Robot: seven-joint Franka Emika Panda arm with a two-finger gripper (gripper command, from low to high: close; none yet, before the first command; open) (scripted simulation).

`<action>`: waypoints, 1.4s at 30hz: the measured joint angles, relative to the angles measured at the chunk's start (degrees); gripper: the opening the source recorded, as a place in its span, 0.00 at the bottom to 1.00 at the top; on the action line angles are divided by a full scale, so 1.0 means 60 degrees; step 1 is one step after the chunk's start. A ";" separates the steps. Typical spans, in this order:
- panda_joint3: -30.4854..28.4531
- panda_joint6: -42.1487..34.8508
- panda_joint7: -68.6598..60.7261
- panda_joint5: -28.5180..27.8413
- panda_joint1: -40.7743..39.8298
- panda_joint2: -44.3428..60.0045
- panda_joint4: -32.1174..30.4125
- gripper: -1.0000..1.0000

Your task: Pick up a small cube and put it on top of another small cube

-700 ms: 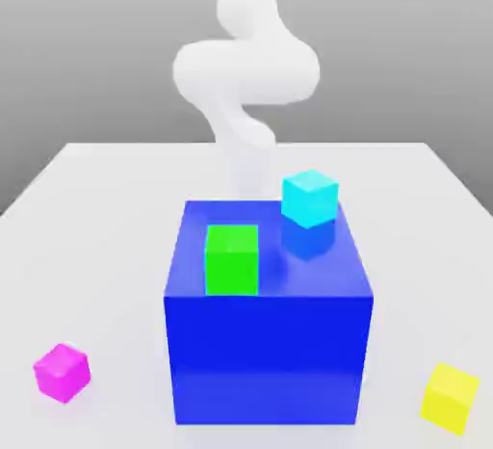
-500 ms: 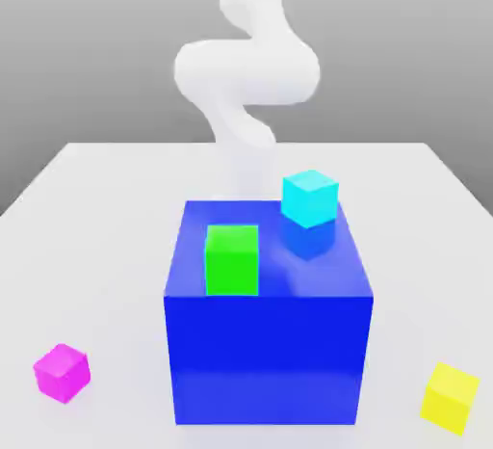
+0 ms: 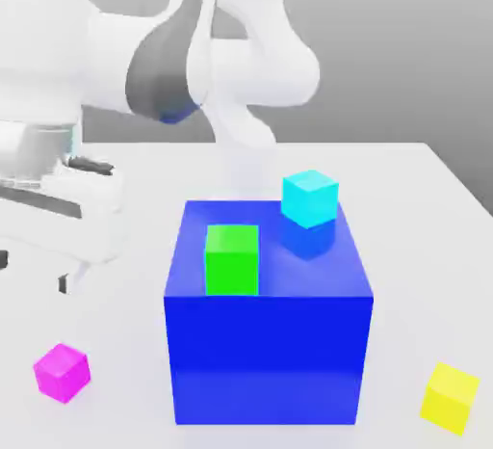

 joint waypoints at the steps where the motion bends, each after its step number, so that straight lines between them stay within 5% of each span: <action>1: 0.0004 0.0150 -0.0187 0.0221 -0.0116 0.0347 -0.0070 0.50; 9: 0.0704 0.1842 -0.1350 0.1662 -0.1163 0.3111 -0.0032 0.50; 10: 0.0793 0.2049 -0.1401 0.1725 -0.1238 0.3373 0.0019 0.00; 18: 0.0752 0.1885 -0.1341 0.1654 -0.1215 0.3169 -0.0024 0.00; 29: 0.0938 -0.1869 0.1652 0.0103 0.0382 -0.0514 0.0073 0.00; 38: 0.2228 -0.5497 0.4004 0.0563 0.1615 -0.3597 0.0640 0.00; 42: 0.2496 -0.4923 0.4291 0.0720 0.1777 -0.3607 0.0064 0.00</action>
